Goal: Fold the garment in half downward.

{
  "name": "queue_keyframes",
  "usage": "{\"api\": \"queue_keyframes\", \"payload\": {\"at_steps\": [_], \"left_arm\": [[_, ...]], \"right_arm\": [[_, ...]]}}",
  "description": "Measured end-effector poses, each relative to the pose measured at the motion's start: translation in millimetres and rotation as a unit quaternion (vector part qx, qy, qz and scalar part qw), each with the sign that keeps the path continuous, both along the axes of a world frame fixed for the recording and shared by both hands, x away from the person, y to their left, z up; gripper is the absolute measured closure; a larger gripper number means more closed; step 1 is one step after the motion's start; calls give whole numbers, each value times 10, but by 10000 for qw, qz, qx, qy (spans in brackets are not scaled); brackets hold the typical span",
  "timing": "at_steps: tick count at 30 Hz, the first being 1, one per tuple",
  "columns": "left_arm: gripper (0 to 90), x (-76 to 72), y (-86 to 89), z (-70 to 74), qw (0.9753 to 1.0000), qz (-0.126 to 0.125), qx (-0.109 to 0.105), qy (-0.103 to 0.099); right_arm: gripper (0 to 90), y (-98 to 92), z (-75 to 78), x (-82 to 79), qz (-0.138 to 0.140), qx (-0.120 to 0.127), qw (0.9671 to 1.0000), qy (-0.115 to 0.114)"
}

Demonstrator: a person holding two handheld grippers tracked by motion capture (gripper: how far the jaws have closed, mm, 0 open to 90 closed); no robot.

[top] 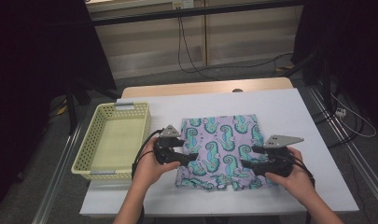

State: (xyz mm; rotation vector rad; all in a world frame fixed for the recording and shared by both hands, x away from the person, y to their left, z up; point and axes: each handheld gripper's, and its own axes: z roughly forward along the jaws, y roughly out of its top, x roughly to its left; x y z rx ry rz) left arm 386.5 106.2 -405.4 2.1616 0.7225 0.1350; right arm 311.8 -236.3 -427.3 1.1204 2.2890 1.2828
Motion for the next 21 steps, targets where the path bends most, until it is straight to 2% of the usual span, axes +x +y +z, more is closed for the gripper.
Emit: {"api": "queue_keyframes", "payload": {"at_steps": [4, 5, 8, 13, 16, 21], "left_arm": [[197, 26, 32, -1, 10000, 27, 53, -35], [192, 26, 32, -1, 10000, 27, 53, -35], [188, 49, 44, -3, 9999, 98, -7, 30], [182, 75, 69, 6, 9997, 238, -23, -9], [182, 90, 86, -4, 9996, 271, 94, -28], [180, 105, 94, -8, 9995, 295, 110, 9]], "right_arm": [[258, 207, -20, 17, 179, 143, 9997, 2], [258, 207, -20, 17, 179, 143, 9997, 2], [251, 421, -64, 26, 432, 4, 9991, 32], [242, 690, -103, -4, 767, -149, 9969, -9], [237, 840, -139, -32, 930, -238, 9954, -31], [247, 1059, -202, -64, 1183, -379, 9923, -13]]}}
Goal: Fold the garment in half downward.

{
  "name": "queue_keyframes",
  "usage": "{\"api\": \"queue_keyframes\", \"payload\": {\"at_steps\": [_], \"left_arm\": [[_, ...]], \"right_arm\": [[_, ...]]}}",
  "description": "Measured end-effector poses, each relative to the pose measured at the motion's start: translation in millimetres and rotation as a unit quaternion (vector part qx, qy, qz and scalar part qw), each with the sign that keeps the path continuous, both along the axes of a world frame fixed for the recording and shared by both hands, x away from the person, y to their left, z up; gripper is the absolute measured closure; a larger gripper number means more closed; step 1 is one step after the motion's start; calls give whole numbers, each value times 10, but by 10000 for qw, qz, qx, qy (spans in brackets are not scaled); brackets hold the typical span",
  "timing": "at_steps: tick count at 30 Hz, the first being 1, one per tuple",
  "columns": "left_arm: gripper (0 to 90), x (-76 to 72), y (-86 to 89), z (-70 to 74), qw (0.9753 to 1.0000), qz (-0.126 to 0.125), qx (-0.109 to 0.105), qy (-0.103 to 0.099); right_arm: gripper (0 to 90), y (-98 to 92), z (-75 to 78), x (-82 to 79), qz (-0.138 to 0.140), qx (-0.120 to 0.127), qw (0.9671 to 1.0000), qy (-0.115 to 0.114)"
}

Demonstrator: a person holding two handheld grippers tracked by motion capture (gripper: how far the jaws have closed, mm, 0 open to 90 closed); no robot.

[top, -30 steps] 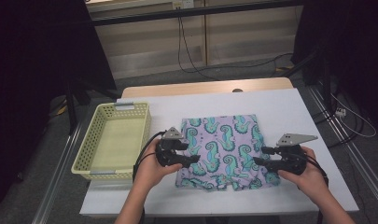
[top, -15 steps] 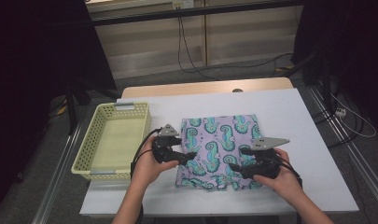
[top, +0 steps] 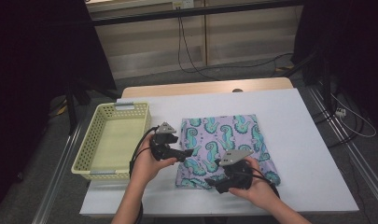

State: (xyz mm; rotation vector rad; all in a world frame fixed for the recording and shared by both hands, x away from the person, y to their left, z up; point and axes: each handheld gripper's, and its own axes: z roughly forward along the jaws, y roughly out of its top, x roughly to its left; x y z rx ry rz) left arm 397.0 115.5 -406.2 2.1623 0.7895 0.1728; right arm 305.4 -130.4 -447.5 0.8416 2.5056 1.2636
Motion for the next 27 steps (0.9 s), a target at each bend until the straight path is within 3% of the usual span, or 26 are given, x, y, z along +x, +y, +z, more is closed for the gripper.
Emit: {"api": "queue_keyframes", "payload": {"at_steps": [9, 13, 14, 15, 19, 21, 27], "left_arm": [[179, 33, 13, -9, 9999, 117, 59, -8], [178, 53, 33, -4, 9999, 165, 52, 8], [175, 77, 41, 4, 9996, 188, 199, -112], [169, 86, 43, 4, 9995, 188, 204, -123], [168, 152, 75, -1, 9995, 276, 142, -80], [167, 183, 80, -5, 9995, 315, 88, -31], [167, 262, 93, 35, 9991, 431, -23, -3]], "right_arm": [[277, 319, -61, -44, 403, -133, 9991, 1], [286, 398, -68, -54, 519, -72, 9986, 20], [299, 466, -82, -51, 605, -69, 9981, -7], [304, 506, -94, -55, 653, -112, 9978, -31], [332, 621, -149, -53, 674, -327, 9972, -35], [328, 667, -168, -59, 594, -514, 9968, -153], [418, 668, -185, -26, 557, -430, 9974, -180]]}}
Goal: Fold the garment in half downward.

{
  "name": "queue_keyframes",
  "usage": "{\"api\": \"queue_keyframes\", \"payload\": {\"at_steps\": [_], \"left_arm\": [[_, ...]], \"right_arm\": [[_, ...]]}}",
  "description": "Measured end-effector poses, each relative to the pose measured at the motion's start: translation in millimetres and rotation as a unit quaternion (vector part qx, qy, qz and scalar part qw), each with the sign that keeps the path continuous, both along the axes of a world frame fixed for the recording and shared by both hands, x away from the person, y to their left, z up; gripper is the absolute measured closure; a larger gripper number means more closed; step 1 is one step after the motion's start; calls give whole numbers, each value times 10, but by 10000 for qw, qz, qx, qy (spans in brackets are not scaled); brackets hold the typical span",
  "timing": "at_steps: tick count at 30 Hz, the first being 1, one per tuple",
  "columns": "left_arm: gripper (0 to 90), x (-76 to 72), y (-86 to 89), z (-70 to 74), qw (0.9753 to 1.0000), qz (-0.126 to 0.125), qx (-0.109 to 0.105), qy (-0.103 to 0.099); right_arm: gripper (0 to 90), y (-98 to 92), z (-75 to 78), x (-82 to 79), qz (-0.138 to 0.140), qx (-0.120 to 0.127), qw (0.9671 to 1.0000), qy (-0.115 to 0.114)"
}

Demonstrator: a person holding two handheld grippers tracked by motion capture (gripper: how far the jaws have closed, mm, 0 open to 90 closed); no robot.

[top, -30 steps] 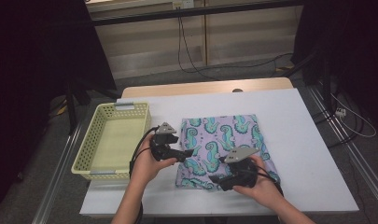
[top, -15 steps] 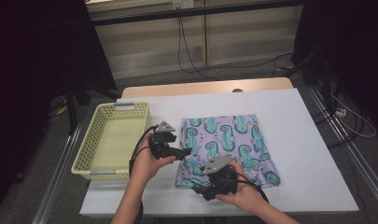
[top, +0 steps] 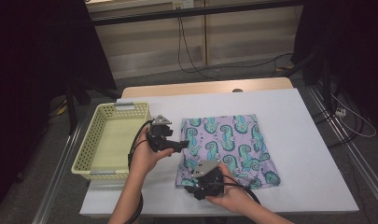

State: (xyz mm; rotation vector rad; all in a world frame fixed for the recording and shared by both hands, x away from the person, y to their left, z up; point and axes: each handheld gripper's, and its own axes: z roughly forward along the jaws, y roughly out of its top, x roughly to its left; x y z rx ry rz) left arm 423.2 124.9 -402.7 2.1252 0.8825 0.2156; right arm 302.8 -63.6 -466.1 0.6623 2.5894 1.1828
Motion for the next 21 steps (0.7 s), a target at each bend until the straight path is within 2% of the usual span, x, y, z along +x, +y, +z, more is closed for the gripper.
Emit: {"api": "queue_keyframes", "payload": {"at_steps": [2, 6, 9, 11, 12, 13, 14, 19, 20, 21], "left_arm": [[167, 22, 12, 9, 10000, 35, -81, 12], [166, 79, 37, 4, 9996, 183, -192, 13], [166, 111, 42, -15, 9993, 266, -235, 66], [167, 150, 47, -38, 9991, 319, -272, 67], [166, 189, 45, -71, 9988, 351, -313, 110], [167, 189, 45, -71, 9988, 351, -313, 110], [166, 223, 36, -104, 9987, 388, -325, 86], [173, 292, 5, -144, 9984, 427, -330, 141], [184, 336, -23, -166, 9974, 597, -384, 114], [185, 336, -23, -166, 9974, 597, -384, 114]], "right_arm": [[478, -6, 1, 4, -98, 24, 9999, -3], [515, 1, 1, -6, -166, -1, 9998, -61], [661, 1, 4, -24, -228, -7, 9996, -154], [682, 2, 3, -23, -266, -17, 9995, -178], [756, 2, 3, -15, -355, -22, 9992, -204], [756, 2, 3, -15, -355, -22, 9992, -204], [822, -8, 2, -7, -483, -6, 9986, -203], [861, -14, 8, 16, -551, 20, 9984, -141], [864, -31, 7, 26, -568, 97, 9983, -61], [864, -31, 7, 26, -568, 97, 9983, -61]]}}
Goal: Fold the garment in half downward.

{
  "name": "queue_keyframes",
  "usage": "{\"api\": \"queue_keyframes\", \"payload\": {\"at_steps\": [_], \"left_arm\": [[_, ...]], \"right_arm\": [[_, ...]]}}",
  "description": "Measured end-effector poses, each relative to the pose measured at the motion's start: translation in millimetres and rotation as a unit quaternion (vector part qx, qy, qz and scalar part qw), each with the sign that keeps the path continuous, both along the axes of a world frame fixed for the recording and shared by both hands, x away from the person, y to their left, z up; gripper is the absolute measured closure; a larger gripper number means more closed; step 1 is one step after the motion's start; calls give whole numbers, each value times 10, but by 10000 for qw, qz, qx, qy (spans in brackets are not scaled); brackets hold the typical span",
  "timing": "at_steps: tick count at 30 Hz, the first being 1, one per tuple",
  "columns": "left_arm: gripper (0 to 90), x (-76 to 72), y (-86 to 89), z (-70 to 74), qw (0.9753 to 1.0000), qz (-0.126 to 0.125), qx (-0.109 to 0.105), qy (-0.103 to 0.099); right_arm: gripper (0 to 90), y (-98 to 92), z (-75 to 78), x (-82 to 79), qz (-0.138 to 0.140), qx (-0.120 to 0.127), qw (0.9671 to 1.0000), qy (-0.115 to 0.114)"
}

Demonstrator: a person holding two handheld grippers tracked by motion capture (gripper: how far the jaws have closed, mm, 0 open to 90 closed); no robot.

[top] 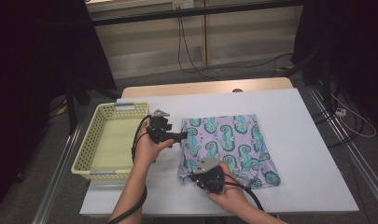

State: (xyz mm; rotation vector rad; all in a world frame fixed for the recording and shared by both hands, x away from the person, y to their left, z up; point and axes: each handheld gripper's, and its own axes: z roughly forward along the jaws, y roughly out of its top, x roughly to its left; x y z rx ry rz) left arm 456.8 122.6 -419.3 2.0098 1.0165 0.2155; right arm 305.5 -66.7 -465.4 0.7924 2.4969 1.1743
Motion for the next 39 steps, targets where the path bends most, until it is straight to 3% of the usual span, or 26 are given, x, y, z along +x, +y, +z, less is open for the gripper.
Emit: {"api": "queue_keyframes", "payload": {"at_steps": [5, 12, 17, 22, 24, 25, 32, 39], "left_arm": [[202, 184, -75, -61, 9999, 152, -38, 22], [267, 317, -156, -166, 9995, 160, 87, 268], [309, 426, -175, -225, 9993, 212, 146, 256], [325, 476, -144, -252, 9993, 229, 87, 292], [333, 496, -140, -271, 9992, 253, 114, 298], [352, 512, -137, -295, 9989, 256, 228, 318], [419, 545, -129, -376, 9987, 229, 284, 363], [460, 588, -204, -399, 9988, 222, 371, 219]], "right_arm": [[871, -35, 19, 10, 45, 216, 9995, 208], [874, -29, 63, -28, 217, 190, 9996, 62], [874, -36, 79, -45, 263, 249, 9993, 96], [874, -26, 103, -68, 345, 225, 9991, 43], [874, -21, 103, -77, 361, 249, 9990, 79], [874, -23, 103, -75, 366, 277, 9989, 107], [874, -27, 118, -84, 427, 291, 9986, 120], [874, -30, 131, -94, 432, 293, 9986, 106]]}}
